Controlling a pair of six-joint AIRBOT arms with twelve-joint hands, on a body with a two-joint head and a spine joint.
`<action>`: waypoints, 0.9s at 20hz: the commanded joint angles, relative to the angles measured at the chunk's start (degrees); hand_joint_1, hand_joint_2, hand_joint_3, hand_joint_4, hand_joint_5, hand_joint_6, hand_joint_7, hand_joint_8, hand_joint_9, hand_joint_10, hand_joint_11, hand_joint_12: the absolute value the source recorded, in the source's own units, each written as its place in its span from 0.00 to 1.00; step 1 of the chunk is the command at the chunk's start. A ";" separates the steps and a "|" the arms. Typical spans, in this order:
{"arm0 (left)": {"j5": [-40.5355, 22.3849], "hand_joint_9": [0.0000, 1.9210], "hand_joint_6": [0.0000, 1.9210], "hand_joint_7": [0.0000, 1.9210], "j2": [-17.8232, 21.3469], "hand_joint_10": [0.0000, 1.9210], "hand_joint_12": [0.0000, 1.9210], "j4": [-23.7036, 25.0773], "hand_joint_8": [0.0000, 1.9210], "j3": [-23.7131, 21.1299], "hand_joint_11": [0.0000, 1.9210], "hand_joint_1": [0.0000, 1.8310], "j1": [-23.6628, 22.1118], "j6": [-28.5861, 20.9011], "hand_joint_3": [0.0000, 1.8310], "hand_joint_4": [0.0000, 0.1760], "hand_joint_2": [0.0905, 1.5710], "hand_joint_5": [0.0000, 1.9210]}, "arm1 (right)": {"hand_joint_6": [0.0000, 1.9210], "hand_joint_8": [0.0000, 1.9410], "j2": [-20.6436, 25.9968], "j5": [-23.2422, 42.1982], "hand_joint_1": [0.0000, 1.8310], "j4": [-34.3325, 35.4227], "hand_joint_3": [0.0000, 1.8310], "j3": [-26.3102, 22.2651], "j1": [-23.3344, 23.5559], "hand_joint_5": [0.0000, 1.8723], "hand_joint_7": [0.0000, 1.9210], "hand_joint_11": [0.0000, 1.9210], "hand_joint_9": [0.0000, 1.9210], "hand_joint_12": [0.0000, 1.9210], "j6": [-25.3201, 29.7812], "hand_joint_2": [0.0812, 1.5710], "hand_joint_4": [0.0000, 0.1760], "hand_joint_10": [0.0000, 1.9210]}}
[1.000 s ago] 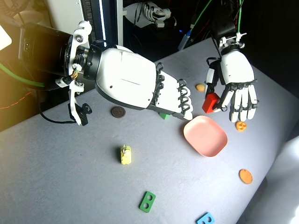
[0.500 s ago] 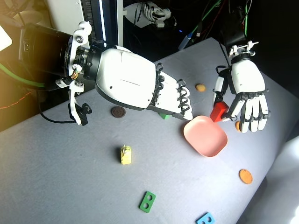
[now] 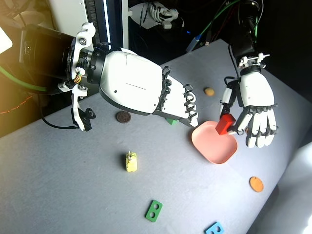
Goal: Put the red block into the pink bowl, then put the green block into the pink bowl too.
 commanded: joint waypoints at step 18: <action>-5.53 0.11 0.02 0.21 -1.11 0.00 0.17 3.23 0.00 2.85 0.00 0.51 0.55 -2.81 0.00 0.00 0.66 0.45 | 0.00 0.00 0.14 5.08 0.09 2.26 0.00 -0.05 -0.27 0.12 0.12 0.00 0.09 0.21 0.28 0.72 0.00 0.01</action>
